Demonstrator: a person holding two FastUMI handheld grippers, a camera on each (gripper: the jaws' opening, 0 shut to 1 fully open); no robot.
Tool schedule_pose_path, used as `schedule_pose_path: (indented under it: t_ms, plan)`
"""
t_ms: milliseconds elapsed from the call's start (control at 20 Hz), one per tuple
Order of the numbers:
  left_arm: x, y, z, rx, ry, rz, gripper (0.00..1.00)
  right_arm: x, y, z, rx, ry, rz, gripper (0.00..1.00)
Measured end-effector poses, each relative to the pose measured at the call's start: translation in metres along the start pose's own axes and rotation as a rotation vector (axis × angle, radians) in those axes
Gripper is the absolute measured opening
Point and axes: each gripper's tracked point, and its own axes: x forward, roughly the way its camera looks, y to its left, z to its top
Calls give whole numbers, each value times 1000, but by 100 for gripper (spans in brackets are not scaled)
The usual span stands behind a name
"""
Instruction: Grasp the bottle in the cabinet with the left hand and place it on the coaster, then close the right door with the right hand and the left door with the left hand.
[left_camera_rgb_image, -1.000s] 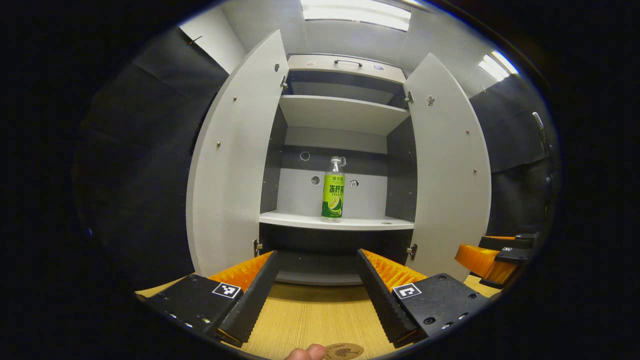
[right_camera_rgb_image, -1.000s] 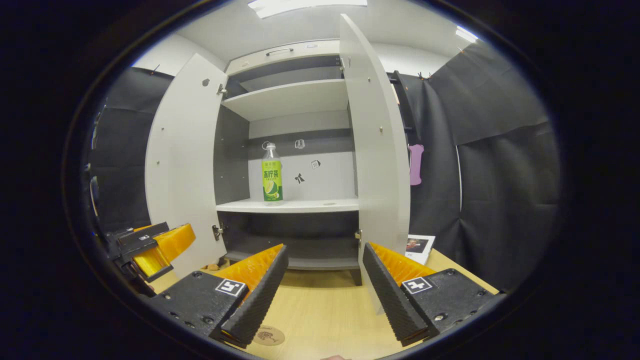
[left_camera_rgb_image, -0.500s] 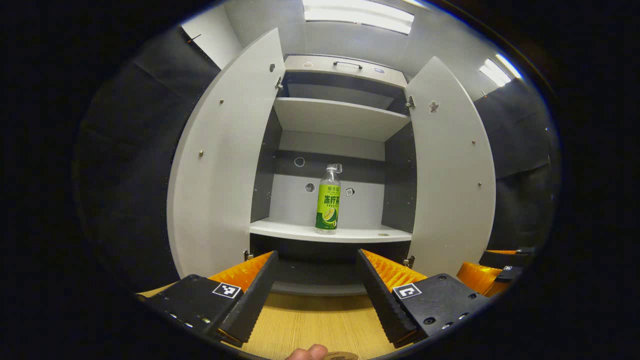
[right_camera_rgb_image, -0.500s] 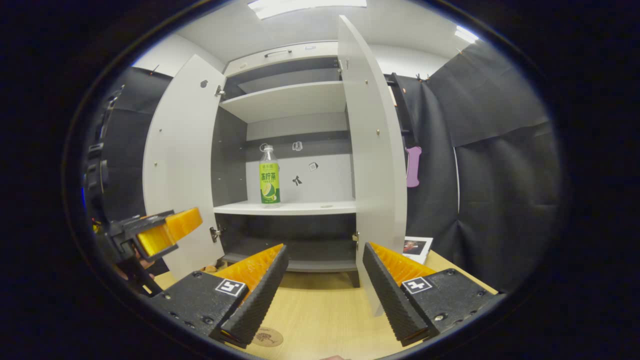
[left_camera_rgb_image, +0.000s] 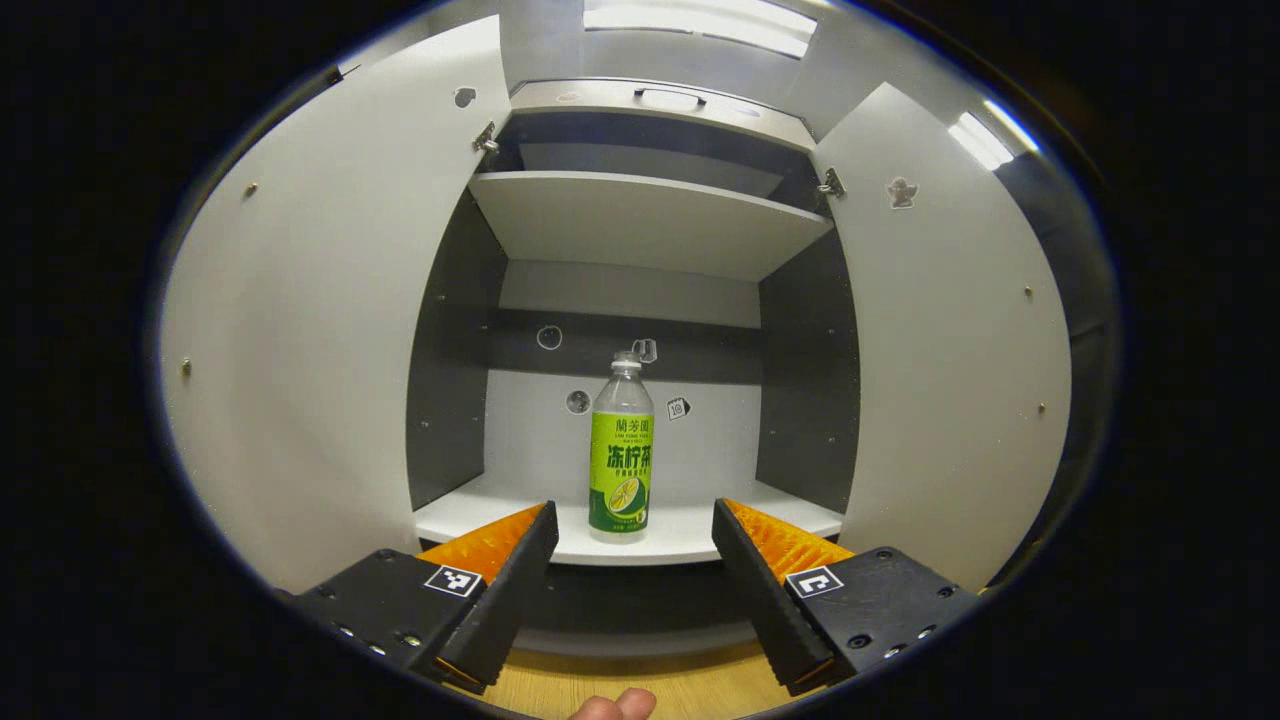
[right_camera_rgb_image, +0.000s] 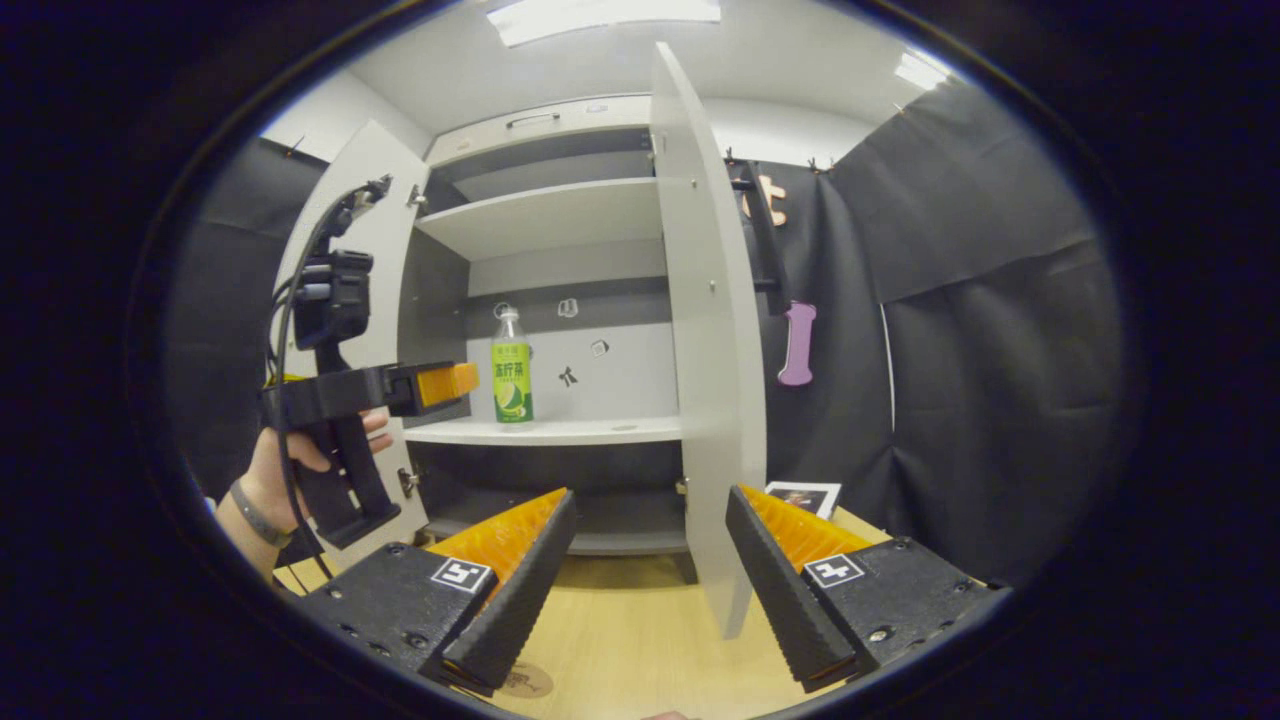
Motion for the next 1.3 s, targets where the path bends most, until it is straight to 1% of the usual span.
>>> schedule_pose_path:
  t_ms: [100, 250, 400, 500, 700, 950, 1000, 1050, 1100, 1250, 1300]
  plan:
    - [30, 3, 7, 1, 1, -4, 94, 2, -6, -2, 6, 14, -12, 99]
    - [66, 2, 7, -30, 7, -19, 94, 3, -16, -1, 16, 21, -29, 99]
    - [95, 8, -1, -5, 15, 14, 95, 5, -20, 2, 16, 17, -31, 99]
    - [116, 17, -6, -10, 40, 40, 94, 6, -19, 1, 13, 23, -23, 99]
    - [143, 28, -16, -50, 78, 54, 94, 9, -19, -2, 5, 39, -22, 99]
    - [160, 34, -23, -57, 100, 48, 94, 12, -18, -3, -5, 45, -23, 99]
    - [160, 34, -24, -58, 101, 52, 93, 12, -18, -3, -7, 44, -25, 94]
    - [164, 37, -25, -53, 100, 55, 77, 11, -18, -3, -9, 44, -27, 99]
    - [163, 37, -24, -54, 100, 52, 77, 11, -18, -3, -12, 44, -28, 99]
    - [153, 35, -19, -82, 82, 30, 70, 12, -15, -3, -18, 47, -21, 99]
    - [149, 37, -16, -83, 81, 31, 70, 12, -14, -2, -19, 46, -18, 99]
